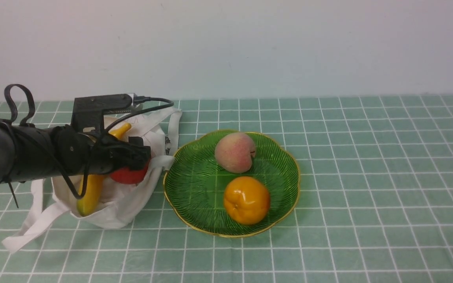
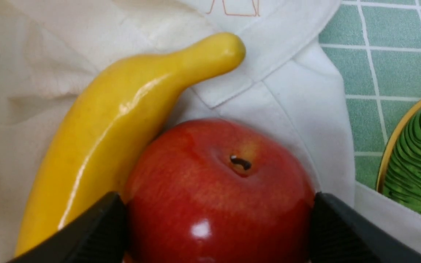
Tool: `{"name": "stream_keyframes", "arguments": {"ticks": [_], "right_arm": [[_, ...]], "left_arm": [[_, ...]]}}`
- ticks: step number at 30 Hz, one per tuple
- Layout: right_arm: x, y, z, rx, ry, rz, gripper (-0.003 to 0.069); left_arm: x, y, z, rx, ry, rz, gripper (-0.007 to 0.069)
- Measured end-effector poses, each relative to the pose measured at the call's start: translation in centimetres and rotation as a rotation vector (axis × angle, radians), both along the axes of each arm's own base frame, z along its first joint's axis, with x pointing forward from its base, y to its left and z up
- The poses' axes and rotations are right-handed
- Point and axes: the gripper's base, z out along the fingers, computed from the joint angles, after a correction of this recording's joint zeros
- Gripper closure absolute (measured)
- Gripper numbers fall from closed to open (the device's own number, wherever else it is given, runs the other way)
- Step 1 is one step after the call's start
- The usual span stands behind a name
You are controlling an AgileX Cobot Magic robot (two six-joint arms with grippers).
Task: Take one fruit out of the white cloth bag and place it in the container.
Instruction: 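Reach into the white bag and grasp the apple with the left gripper, then place the held apple onto the plate with the left gripper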
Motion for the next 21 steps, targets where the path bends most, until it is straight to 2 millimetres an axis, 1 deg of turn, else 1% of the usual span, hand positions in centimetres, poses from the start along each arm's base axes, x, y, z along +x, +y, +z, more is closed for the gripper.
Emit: {"name": "stream_keyframes", "arguments": {"ticks": [2,5,7,8,10,11,12,13,14,16,19,20,21], "right_arm": [[0.0,0.0,0.0,0.000,0.000,0.000,0.0674],[0.0,0.0,0.0,0.000,0.000,0.000,0.0674],[0.0,0.0,0.0,0.000,0.000,0.000,0.0674],[0.0,0.0,0.0,0.000,0.000,0.000,0.0674],[0.0,0.0,0.0,0.000,0.000,0.000,0.0674],[0.0,0.0,0.0,0.000,0.000,0.000,0.0674],[0.0,0.0,0.0,0.000,0.000,0.000,0.0674],[0.0,0.0,0.0,0.000,0.000,0.000,0.0674],[0.0,0.0,0.0,0.000,0.000,0.000,0.0674],[0.0,0.0,0.0,0.000,0.000,0.000,0.0674],[0.0,0.0,0.0,0.000,0.000,0.000,0.0674],[0.0,0.0,0.0,0.000,0.000,0.000,0.0674],[0.0,0.0,0.0,0.000,0.000,0.000,0.0674]], "left_arm": [[-0.2,0.0,0.5,-0.004,0.003,-0.004,0.0043],[-1.0,-0.1,2.4,-0.015,0.002,-0.017,0.0043],[-1.8,0.0,4.9,-0.028,-0.044,-0.025,0.0043],[-2.5,0.0,6.9,-0.037,-0.087,-0.030,0.0043],[-3.4,0.1,9.0,-0.047,-0.133,-0.035,0.0043],[-3.6,0.2,9.5,-0.050,-0.142,-0.036,0.0043],[-4.6,0.2,11.0,-0.068,-0.165,-0.039,0.0043],[-4.7,0.2,11.2,-0.071,-0.167,-0.039,0.0043],[-5.3,-0.1,12.0,-0.094,-0.173,-0.043,0.0043],[-5.9,-0.9,12.3,-0.131,-0.156,-0.060,0.0043],[-6.4,-3.4,11.6,-0.170,-0.099,-0.123,0.0043],[-6.5,-4.6,11.2,-0.174,-0.089,-0.159,0.0043],[-6.5,-5.3,10.9,-0.174,-0.082,-0.177,0.0043]]}}
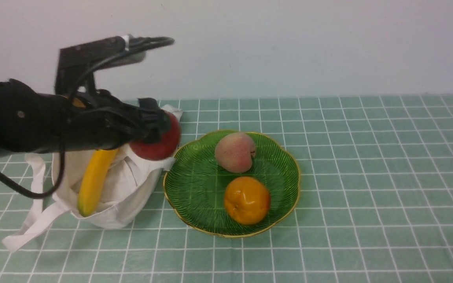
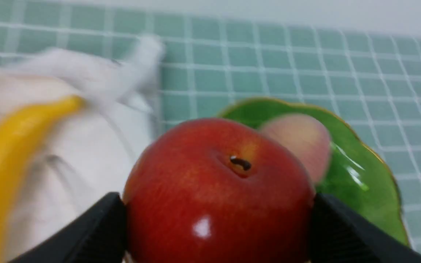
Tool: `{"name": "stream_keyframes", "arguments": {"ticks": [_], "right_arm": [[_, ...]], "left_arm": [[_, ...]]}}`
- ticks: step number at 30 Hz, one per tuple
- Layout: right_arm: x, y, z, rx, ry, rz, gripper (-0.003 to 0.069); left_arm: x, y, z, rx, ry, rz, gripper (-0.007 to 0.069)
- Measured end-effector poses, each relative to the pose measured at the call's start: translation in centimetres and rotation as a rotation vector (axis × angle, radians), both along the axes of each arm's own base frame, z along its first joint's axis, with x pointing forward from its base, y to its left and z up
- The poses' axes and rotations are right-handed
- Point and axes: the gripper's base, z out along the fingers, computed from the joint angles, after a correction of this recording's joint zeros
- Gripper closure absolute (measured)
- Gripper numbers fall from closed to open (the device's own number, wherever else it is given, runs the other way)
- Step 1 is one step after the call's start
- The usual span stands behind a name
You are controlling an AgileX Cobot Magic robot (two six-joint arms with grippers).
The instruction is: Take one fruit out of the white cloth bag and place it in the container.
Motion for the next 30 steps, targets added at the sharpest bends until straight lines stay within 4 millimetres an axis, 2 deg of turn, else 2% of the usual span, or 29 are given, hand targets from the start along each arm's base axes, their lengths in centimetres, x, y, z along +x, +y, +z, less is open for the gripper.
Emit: {"name": "stream_keyframes", "arguments": {"ticks": [1,3,6,13,16,19,24,27,30], "right_arm": [[0.0,0.0,0.0,0.000,0.000,0.000,0.0674],[0.0,0.0,0.0,0.000,0.000,0.000,0.0674],[0.0,0.0,0.0,0.000,0.000,0.000,0.0674],[0.0,0.0,0.0,0.000,0.000,0.000,0.0674],[0.0,0.0,0.0,0.000,0.000,0.000,0.0674],[0.0,0.0,0.0,0.000,0.000,0.000,0.0674],[0.0,0.0,0.0,0.000,0.000,0.000,0.0674],[0.0,0.0,0.0,0.000,0.000,0.000,0.0674],[0.0,0.0,0.0,0.000,0.000,0.000,0.0674]], "left_arm": [[0.0,-0.4,-0.1,0.002,-0.005,-0.011,0.0043],[0.1,-2.9,-1.3,0.016,-0.031,-0.071,0.0043],[0.8,-4.6,-2.9,0.026,-0.063,-0.082,0.0043],[2.0,-5.5,-5.5,0.038,-0.059,-0.056,0.0043],[2.2,-5.6,-6.4,0.024,-0.026,-0.035,-0.0009],[2.2,-5.6,-6.5,0.005,-0.016,-0.021,-0.0054],[1.8,-5.5,-5.7,-0.012,-0.002,-0.023,-0.0059],[1.0,-5.4,-4.7,-0.018,0.020,-0.047,-0.0060],[-0.4,-5.0,-2.2,-0.034,0.019,-0.082,-0.0028]]}}
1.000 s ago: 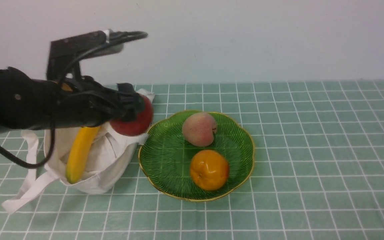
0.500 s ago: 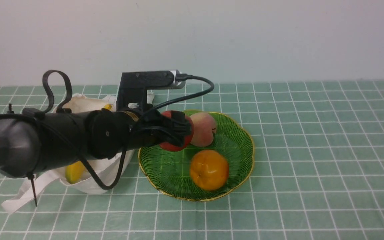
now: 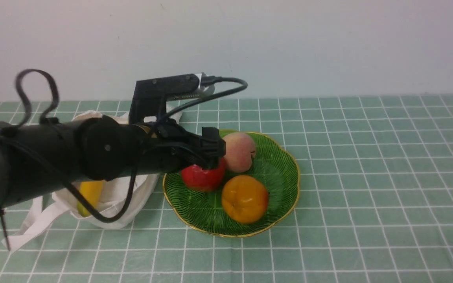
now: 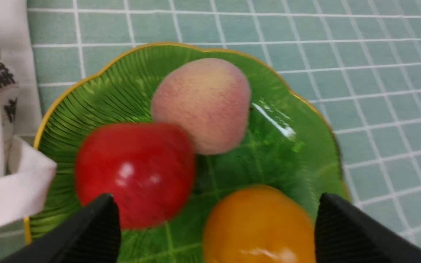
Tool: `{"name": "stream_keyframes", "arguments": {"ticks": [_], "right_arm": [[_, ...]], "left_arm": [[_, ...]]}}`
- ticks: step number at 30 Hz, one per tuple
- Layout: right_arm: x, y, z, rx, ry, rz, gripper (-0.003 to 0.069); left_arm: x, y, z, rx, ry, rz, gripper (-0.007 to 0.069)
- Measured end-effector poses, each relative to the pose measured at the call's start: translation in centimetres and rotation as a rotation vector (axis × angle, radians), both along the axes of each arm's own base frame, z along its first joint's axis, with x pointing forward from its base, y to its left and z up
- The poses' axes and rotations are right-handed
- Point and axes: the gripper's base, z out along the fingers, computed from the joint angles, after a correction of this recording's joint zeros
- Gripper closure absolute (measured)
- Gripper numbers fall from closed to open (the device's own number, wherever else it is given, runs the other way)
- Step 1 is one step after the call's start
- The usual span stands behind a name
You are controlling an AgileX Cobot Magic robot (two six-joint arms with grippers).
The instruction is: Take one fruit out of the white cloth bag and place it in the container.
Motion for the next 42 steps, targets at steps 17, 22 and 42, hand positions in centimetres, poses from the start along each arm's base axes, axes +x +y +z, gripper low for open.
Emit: {"name": "stream_keyframes", "arguments": {"ticks": [17,22,42], "right_arm": [[0.0,0.0,0.0,0.000,0.000,0.000,0.0674],[0.0,0.0,0.0,0.000,0.000,0.000,0.0674],[0.0,0.0,0.0,0.000,0.000,0.000,0.0674]], "left_arm": [[-14.4,5.7,12.2,0.059,-0.177,-0.320,0.0632],[-19.5,8.3,12.2,0.067,-0.282,-0.354,0.0632],[-24.5,12.4,1.3,-0.054,-0.577,-0.160,0.0632]]}}
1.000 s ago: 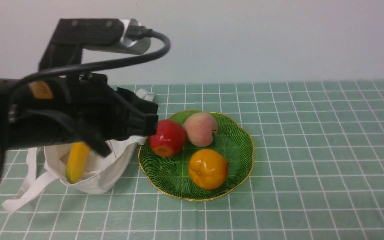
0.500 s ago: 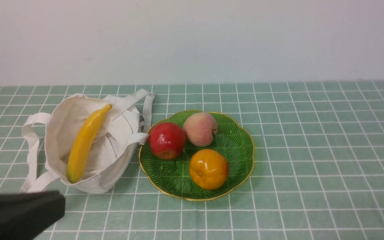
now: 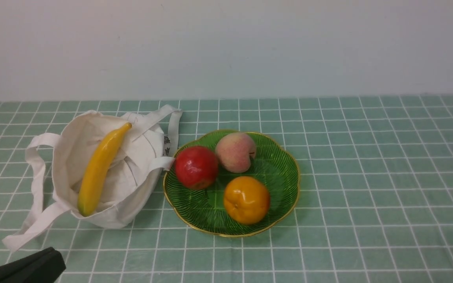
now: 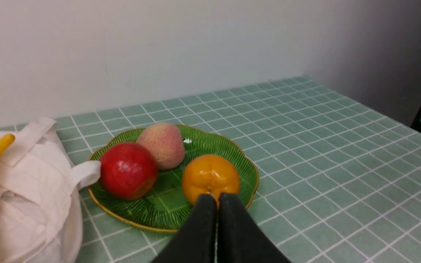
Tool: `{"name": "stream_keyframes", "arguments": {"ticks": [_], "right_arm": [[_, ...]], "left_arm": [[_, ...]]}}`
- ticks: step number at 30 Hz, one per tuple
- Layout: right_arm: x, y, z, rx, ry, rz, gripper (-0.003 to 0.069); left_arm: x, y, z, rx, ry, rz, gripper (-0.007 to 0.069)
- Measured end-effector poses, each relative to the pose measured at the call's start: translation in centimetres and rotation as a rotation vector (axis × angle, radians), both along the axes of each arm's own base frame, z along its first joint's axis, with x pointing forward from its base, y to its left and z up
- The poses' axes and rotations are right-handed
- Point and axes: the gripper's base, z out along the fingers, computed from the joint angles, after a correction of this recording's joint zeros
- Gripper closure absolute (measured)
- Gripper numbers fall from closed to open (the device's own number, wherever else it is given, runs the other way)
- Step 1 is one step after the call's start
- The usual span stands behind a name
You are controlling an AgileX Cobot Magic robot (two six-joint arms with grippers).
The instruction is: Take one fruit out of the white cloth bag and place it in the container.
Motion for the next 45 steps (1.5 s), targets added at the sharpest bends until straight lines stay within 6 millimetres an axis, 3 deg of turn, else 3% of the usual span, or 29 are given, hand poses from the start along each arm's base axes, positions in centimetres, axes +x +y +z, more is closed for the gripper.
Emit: {"name": "stream_keyframes", "arguments": {"ticks": [13,18,21,25,45], "right_arm": [[0.0,0.0,0.0,0.000,0.000,0.000,0.0674],[0.0,0.0,0.0,0.000,0.000,0.000,0.0674],[0.0,0.0,0.0,0.000,0.000,0.000,0.0674],[0.0,0.0,0.0,0.000,0.000,0.000,0.0674],[0.0,0.0,0.0,0.000,0.000,0.000,0.0674]], "left_arm": [[0.7,0.6,-2.3,0.130,0.010,0.091,0.0632],[1.3,1.8,-5.0,0.198,0.070,0.267,0.0632],[1.3,2.7,-7.6,0.228,0.127,0.391,0.0632],[0.9,3.2,-9.0,0.216,0.112,0.456,0.0632],[0.5,3.3,-9.4,0.195,0.116,0.482,0.0632]]}}
